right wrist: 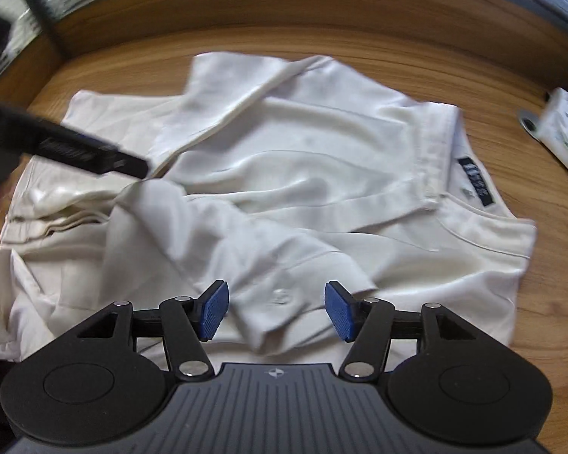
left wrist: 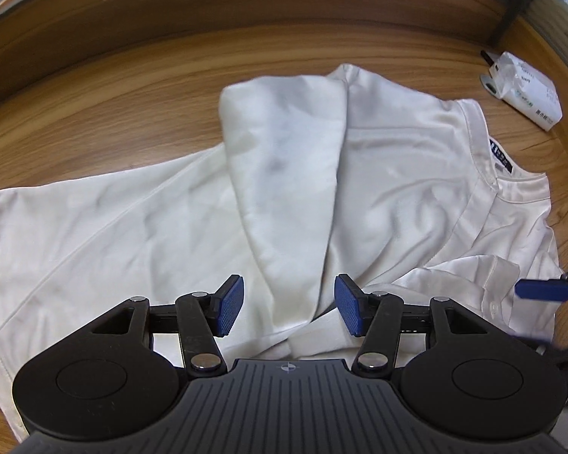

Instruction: Fold clothes

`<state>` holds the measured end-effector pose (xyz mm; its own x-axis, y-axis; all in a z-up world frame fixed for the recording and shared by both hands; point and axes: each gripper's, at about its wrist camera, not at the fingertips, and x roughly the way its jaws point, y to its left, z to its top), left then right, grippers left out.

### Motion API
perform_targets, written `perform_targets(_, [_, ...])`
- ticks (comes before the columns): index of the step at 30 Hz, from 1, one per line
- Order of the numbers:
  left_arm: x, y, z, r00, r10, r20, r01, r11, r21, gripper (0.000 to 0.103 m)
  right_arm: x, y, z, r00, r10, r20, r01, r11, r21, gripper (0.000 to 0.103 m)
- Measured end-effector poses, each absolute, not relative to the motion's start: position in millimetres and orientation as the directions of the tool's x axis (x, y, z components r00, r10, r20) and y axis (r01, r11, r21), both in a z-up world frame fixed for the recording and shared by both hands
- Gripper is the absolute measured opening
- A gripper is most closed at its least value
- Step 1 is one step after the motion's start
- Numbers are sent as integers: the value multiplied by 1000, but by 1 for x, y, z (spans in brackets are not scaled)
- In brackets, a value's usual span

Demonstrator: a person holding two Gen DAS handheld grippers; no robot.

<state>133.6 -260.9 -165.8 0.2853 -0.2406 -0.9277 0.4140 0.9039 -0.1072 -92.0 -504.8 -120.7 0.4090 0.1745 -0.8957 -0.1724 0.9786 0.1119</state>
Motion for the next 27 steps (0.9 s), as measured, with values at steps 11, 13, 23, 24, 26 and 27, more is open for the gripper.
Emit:
perform_targets(11, [140,-267,-181,255,-226,-940,458,884,-88,8,-95,-495,-133,378,132,-916,-144,986,83,16])
perform_targets(13, [142,-262,-175,288,-231,-930,450,889,-81,4,-97,-494,-133,382,129,-915,-135,987,83,13])
perform_targets(23, [200,-233,-147,411,-179,-894,407,913,4,3,-137,-506,-109,398,30,-917,3,999,34,11])
perform_targets(24, [206,-231,-145,418,-174,-892,405,914,12,3,-145,-509,-107,393,11,-920,28,999,24,11])
perform_targets(26, [223,-228,-141,443,-157,-883,406,913,42,3,-162,-516,-106,378,-20,-926,79,997,11,11])
perform_targets(27, [230,-227,-140,451,-150,-880,410,910,54,4,-169,-519,-105,370,-34,-928,102,995,5,11])
